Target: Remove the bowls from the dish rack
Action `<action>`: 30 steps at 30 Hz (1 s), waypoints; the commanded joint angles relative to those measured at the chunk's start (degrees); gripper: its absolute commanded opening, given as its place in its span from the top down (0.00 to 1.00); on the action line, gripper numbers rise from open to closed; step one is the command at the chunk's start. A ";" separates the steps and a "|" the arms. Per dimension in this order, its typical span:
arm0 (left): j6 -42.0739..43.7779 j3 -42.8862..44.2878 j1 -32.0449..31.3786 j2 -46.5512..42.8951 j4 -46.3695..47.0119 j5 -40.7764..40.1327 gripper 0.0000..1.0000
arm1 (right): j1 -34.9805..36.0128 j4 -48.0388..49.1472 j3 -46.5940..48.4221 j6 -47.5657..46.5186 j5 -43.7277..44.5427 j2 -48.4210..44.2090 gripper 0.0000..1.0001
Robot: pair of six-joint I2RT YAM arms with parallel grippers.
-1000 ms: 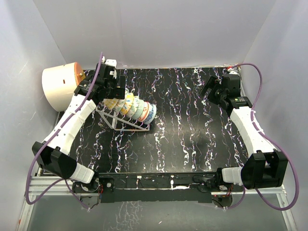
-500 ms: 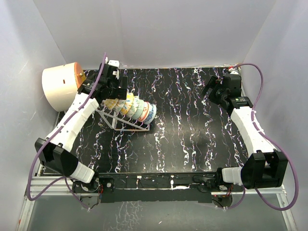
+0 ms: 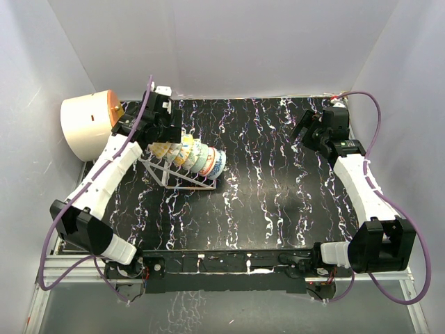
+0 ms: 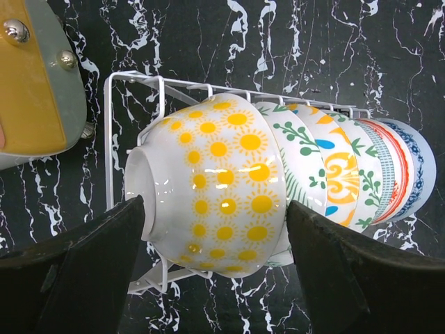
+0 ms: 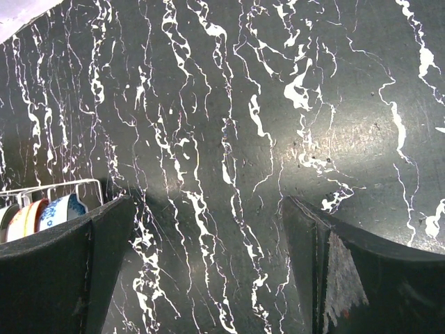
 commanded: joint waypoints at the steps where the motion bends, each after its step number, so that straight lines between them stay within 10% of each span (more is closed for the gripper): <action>1: -0.09 2.80 -0.25 -0.08 -0.93 -1.29 0.21 | -0.40 3.16 0.19 -1.00 -0.11 -0.79 0.10; 30: 0.18 2.82 -0.25 -0.26 -2.45 -2.58 0.48 | -0.77 3.23 -1.02 -0.54 -0.61 -1.29 0.10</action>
